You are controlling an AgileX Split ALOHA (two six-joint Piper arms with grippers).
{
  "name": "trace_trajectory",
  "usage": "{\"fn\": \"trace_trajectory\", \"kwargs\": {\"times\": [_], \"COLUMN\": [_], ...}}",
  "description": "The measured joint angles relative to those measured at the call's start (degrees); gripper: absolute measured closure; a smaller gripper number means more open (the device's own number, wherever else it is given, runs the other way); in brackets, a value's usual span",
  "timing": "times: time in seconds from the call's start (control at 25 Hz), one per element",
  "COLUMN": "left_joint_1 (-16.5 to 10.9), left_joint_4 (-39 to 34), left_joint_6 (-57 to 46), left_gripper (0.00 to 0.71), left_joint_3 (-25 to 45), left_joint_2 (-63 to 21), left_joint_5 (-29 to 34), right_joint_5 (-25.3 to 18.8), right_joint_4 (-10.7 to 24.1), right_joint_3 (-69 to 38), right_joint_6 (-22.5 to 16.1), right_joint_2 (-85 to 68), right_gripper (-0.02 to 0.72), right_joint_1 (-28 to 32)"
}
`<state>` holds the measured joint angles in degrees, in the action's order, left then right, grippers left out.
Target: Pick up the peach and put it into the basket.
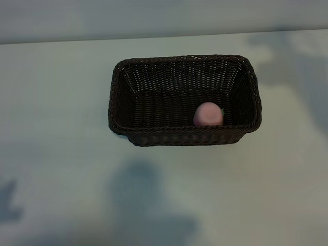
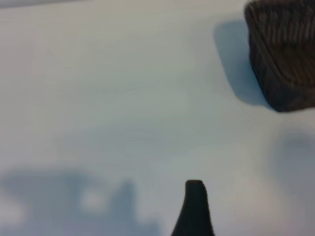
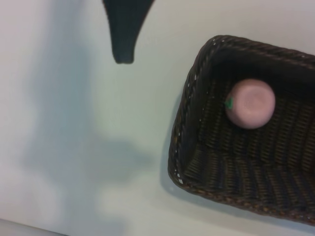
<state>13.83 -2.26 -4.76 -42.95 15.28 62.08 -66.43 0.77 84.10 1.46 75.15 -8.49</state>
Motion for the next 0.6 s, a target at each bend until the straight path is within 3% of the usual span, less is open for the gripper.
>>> {"fn": "trace_trajectory", "kwargs": {"times": [0.2, 0.6], "left_joint_1": [0.0, 0.0], "left_joint_4": [1.6, 1.92], "left_joint_6": [1.52, 1.81], "left_gripper": [0.117, 0.117], "left_joint_3": [7.76, 13.62], "left_joint_2": [-6.18, -15.75], "left_joint_5": [-1.54, -0.63], "right_joint_5": [0.0, 0.05], "right_joint_4": [-0.77, -1.14], "right_joint_3": [0.0, 0.0], "right_joint_6": [0.4, 0.44], "right_joint_2": [0.0, -0.18], "right_gripper": [0.108, 0.108], "right_joint_1": [0.0, 0.0]}}
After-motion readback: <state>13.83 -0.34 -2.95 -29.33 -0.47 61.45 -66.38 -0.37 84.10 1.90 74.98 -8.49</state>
